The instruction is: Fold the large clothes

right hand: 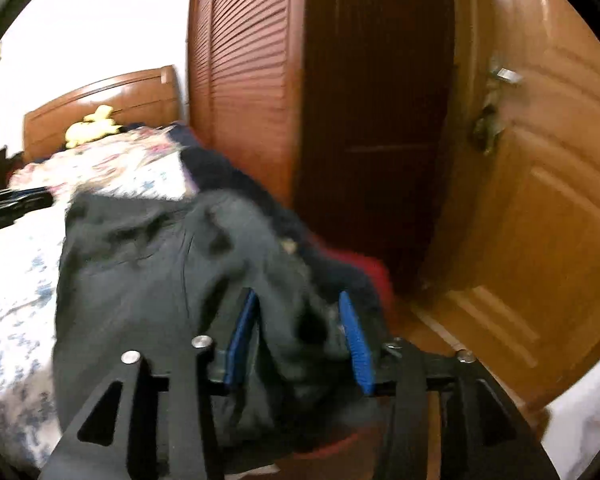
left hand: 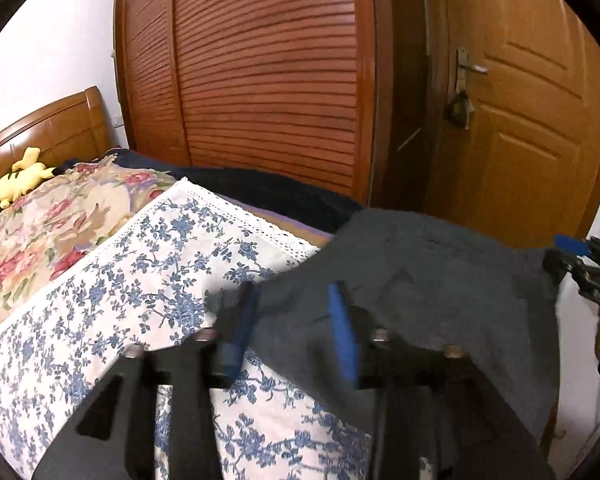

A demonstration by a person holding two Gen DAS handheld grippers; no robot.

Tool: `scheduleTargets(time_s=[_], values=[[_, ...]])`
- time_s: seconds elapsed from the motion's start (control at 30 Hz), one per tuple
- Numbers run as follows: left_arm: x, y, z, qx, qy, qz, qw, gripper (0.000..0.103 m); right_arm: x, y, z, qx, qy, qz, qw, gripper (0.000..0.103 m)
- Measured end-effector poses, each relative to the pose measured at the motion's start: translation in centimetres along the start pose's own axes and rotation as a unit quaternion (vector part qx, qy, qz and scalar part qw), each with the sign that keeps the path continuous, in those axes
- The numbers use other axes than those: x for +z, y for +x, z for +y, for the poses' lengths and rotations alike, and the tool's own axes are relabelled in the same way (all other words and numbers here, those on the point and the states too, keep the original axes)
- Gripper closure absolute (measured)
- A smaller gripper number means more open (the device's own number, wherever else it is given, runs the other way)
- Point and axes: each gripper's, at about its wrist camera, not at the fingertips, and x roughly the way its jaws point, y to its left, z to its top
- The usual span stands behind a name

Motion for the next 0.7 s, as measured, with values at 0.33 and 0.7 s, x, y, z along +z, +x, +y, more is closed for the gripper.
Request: scheduleTargets(time_s=[0.33, 0.7], values=[[-3.7, -6.4, 1.4, -0.008, -0.001, -0.038, 0.9993, 0.021, -0.4, 0.7, 4.4, 0.064, -0.041, 0.037, 0.996, 0.054], [-7.3, -12.9, 2.9, 0.008, -0.01, -0.042, 0.999, 0.011, -1.3, 1.7, 2.0, 0.03, 0.013, 0.088, 0.996, 0.054]])
